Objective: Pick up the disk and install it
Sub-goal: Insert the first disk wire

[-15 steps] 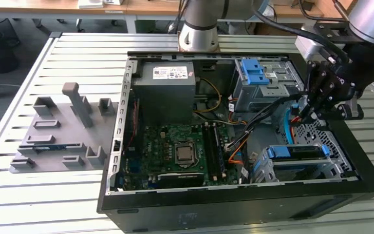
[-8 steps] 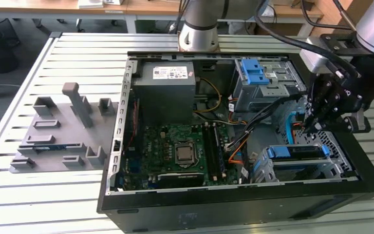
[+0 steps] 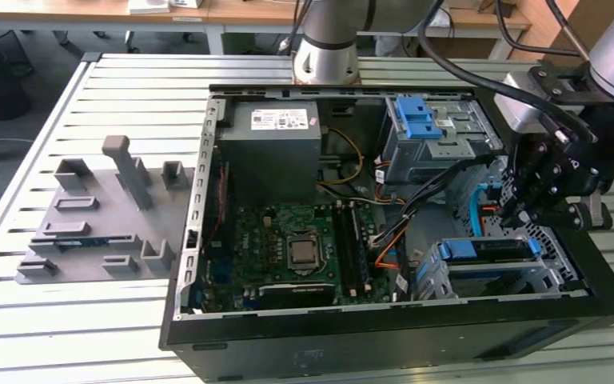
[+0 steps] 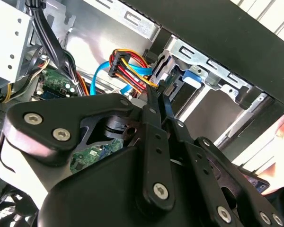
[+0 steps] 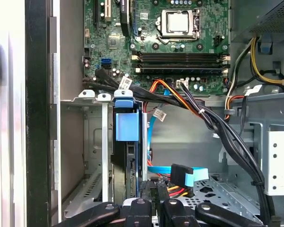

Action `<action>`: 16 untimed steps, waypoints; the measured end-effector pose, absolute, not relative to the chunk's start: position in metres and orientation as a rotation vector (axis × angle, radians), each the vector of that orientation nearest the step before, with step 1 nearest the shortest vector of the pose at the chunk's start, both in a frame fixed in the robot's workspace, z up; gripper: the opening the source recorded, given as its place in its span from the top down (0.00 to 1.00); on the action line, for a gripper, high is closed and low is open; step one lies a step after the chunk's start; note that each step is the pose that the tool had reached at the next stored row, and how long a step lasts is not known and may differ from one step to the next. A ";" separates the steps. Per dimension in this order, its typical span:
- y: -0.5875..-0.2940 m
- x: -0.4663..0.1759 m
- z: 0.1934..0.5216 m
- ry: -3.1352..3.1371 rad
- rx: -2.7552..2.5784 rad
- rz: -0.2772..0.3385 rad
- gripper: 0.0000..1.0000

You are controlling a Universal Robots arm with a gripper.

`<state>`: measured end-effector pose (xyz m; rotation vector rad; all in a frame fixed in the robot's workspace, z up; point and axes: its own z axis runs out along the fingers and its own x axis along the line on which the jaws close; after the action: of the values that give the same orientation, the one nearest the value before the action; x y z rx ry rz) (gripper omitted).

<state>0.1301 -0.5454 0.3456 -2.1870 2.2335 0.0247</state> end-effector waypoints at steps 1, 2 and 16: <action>-0.545 0.130 0.346 2.234 -2.187 0.025 0.84; -0.546 0.130 0.346 2.234 -2.187 0.026 0.84; -0.554 0.130 0.342 2.291 -2.126 0.029 0.84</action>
<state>0.1298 -0.5536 0.3416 -2.1261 2.2911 0.0289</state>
